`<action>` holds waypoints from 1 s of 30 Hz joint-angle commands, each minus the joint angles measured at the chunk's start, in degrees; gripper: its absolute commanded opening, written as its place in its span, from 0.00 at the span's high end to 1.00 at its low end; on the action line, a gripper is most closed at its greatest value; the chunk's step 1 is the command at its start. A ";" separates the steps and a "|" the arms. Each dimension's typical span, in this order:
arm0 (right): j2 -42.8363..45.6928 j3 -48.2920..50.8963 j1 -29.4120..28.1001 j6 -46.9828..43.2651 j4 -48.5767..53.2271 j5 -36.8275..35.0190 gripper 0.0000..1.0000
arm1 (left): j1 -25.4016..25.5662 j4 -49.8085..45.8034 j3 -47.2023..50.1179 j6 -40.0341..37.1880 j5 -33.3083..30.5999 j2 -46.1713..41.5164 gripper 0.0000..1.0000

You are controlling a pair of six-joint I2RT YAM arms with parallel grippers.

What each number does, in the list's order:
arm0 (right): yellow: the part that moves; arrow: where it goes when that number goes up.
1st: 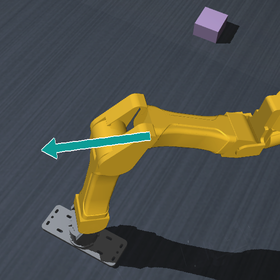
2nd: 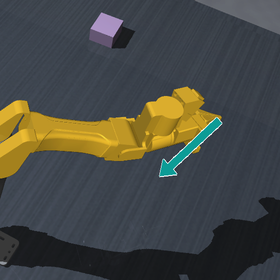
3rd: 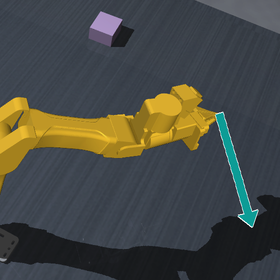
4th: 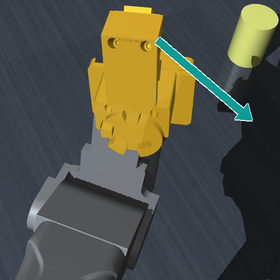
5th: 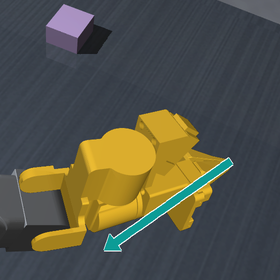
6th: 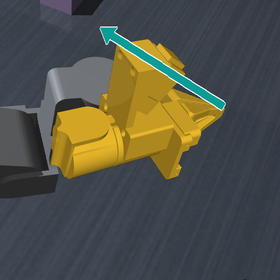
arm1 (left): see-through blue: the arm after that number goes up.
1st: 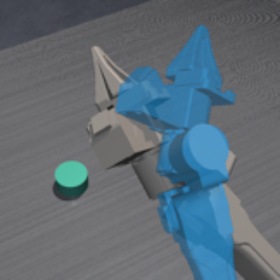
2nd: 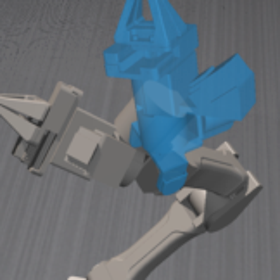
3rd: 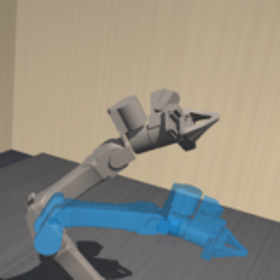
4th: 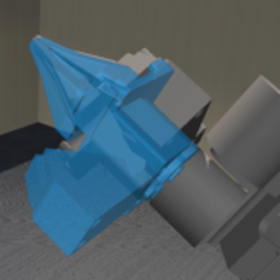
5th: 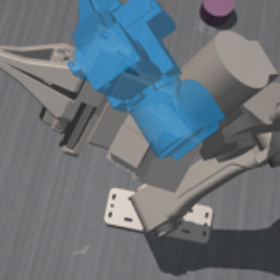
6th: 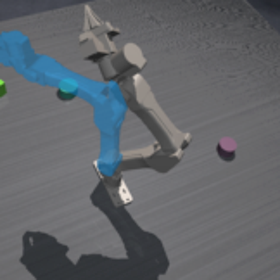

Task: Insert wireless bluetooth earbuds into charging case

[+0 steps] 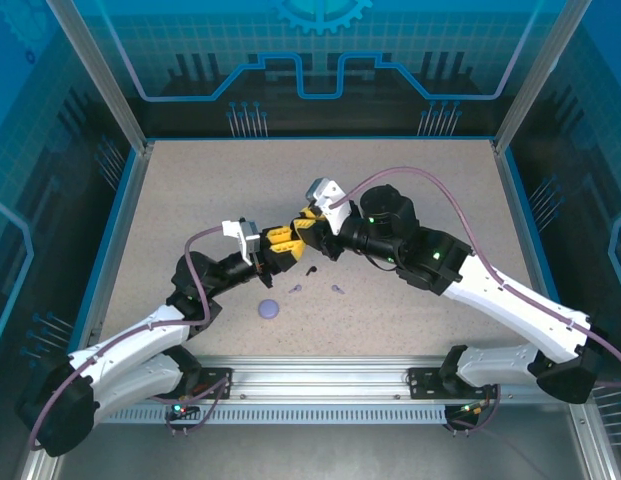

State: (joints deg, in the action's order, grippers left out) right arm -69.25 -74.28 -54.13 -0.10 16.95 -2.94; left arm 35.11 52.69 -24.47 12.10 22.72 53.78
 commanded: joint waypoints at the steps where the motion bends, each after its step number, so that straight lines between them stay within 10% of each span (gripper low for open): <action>1: -0.09 -2.26 -0.93 -0.74 -2.09 -0.06 0.76 | 0.48 2.43 -0.06 0.21 0.05 0.26 0.96; 30: -1.15 -0.69 -1.22 0.65 -2.20 0.94 0.76 | 0.53 2.90 0.16 0.78 -1.10 -0.01 0.96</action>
State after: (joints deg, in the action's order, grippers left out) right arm -70.32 -74.74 -54.48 -0.03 16.19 -2.33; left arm 35.11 52.86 -24.47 12.12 22.65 54.06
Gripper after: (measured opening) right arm 0.240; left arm 0.207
